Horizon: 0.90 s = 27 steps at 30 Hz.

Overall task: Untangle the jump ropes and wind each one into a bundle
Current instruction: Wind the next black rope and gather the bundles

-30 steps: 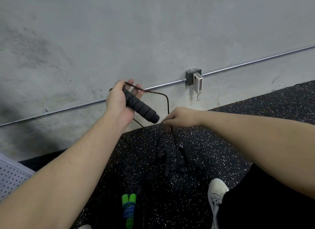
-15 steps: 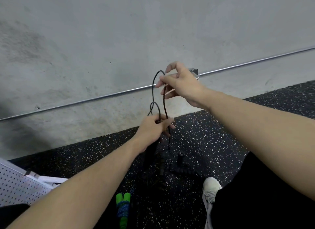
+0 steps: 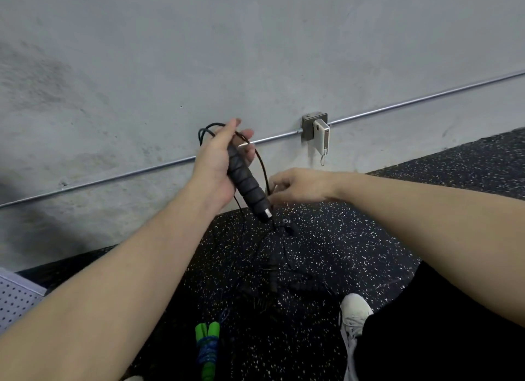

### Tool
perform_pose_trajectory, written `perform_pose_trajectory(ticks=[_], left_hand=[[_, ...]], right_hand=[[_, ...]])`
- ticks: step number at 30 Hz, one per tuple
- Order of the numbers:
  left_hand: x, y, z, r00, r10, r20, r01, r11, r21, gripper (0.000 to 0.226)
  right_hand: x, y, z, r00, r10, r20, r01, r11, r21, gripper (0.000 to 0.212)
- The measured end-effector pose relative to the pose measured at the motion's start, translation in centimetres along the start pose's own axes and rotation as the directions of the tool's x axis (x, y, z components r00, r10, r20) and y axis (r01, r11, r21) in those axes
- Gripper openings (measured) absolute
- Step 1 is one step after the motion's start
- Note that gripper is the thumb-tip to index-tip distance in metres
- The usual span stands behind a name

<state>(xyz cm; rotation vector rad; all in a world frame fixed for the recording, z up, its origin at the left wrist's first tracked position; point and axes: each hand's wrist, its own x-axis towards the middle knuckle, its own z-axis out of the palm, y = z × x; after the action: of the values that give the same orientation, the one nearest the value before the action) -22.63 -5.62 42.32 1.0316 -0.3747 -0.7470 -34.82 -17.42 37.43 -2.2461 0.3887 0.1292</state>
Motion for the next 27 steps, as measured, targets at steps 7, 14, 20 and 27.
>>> perform_pose_trajectory(ticks=[7, 14, 20, 27], left_hand=[[-0.9, -2.8, -2.8, 1.0, -0.027, 0.012, 0.02, 0.927, 0.374, 0.026], [-2.1, -7.0, -4.3, 0.979, -0.161, 0.128, 0.034, 0.739, 0.672, 0.012], [-1.4, -7.0, -3.9, 0.993, -0.055, 0.106, -0.028, 0.753, 0.658, 0.007], [-1.1, -5.8, -3.5, 0.999, -0.017, 0.038, 0.0, 0.914, 0.406, 0.004]], right_hand=[[0.6, -2.1, -2.8, 0.904, 0.006, -0.427, 0.179, 0.902, 0.392, 0.006], [-0.1, -3.5, -3.2, 0.892, -0.014, -0.452, 0.249, 0.849, 0.466, 0.016], [-0.7, -2.2, -3.7, 0.894, 0.057, -0.445, 0.23, 0.793, 0.564, 0.029], [-1.8, 3.0, -2.6, 0.973, 0.218, 0.081, -0.21, 0.973, -0.096, 0.072]])
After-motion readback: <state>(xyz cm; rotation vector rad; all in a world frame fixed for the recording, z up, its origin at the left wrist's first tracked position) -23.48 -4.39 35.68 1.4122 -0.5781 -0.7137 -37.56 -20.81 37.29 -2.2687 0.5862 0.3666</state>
